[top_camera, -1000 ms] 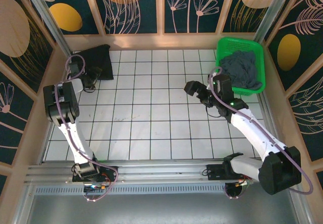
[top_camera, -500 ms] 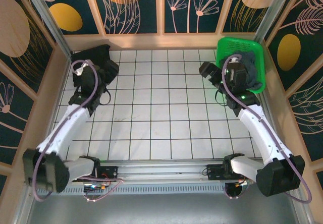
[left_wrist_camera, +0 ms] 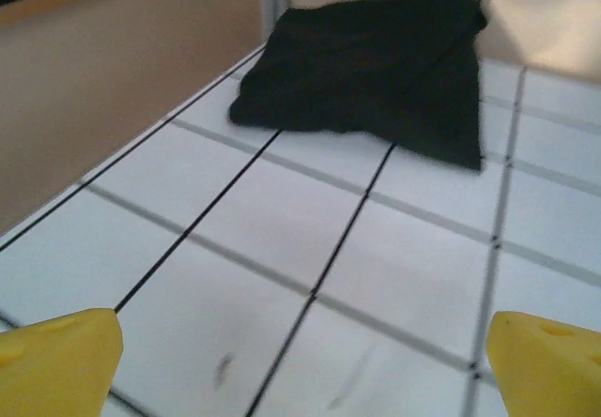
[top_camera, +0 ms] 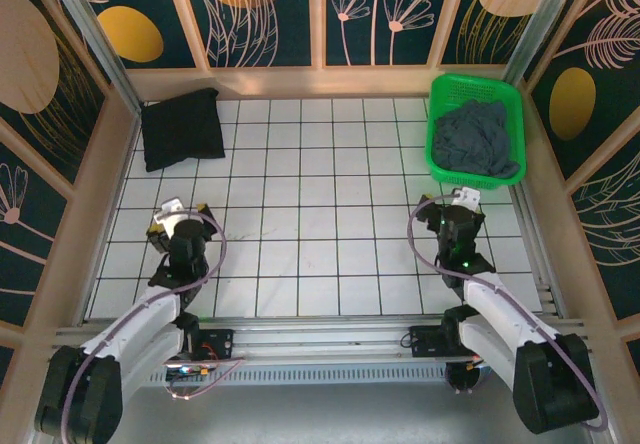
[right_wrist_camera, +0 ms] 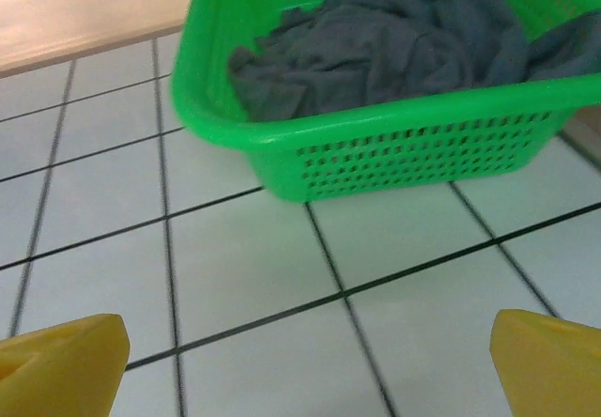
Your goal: Fold and stack the t-shirts
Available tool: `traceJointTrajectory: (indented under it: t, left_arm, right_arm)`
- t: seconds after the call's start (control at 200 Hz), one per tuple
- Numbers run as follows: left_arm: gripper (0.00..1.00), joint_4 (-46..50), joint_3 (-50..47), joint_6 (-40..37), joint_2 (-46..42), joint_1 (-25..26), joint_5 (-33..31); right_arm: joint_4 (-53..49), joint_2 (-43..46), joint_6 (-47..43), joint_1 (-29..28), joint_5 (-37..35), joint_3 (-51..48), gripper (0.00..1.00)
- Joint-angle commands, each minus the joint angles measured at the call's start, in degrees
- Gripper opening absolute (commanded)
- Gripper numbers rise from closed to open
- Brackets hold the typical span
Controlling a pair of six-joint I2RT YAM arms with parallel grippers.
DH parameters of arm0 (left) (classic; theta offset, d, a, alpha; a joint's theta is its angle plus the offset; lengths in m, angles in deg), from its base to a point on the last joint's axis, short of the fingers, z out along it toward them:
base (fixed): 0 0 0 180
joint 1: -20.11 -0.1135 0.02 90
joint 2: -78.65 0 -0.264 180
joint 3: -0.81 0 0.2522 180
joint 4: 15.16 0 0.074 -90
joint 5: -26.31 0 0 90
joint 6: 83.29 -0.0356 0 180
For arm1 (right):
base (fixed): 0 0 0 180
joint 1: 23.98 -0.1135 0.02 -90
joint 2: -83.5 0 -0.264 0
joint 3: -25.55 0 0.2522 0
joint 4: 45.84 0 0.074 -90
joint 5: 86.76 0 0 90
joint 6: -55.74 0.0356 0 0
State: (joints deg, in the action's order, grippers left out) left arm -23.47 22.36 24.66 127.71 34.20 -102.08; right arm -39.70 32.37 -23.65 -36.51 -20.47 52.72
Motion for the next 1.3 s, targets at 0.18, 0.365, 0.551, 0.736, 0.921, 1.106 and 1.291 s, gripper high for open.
traceJointTrajectory:
  t: [0.18,0.365,0.551,0.736,0.921,1.106,1.291]
  left_arm:
    - [0.99,-32.2,3.91,-8.28,21.58,-8.22,9.22]
    - [0.99,-43.22,7.94,-10.63,33.27,-10.53,13.28]
    - [0.99,-56.61,2.7,-11.66,37.78,-12.07,21.06]
    - [0.99,-52.68,4.57,-10.94,37.93,-12.15,19.98]
    - [0.99,-53.15,4.51,-10.97,38.04,-12.11,19.89]
    - [0.99,-53.34,4.43,-11.1,38.13,-12.15,19.85]
    - [0.99,-53.26,4.51,-11.1,38.14,-12.15,19.85]
  right_arm:
    - [22.94,-14.72,-5.97,7.57,5.79,-1.82,0.99]
    - [38.4,-23.61,-5.62,11.75,13.07,-1.22,0.99]
    - [48.89,-28.83,-5.73,15.57,18.52,-2.78,0.99]
    - [60.68,-37.63,-6.43,16.64,22.47,-4.14,0.99]
    - [52.05,-36.93,-9.14,13.84,20.78,-0.4,0.99]
    - [52.19,-37.09,-9.29,13.76,20.88,-0.34,0.99]
    - [51.71,-37.07,-9.12,14.07,21.61,-0.13,0.99]
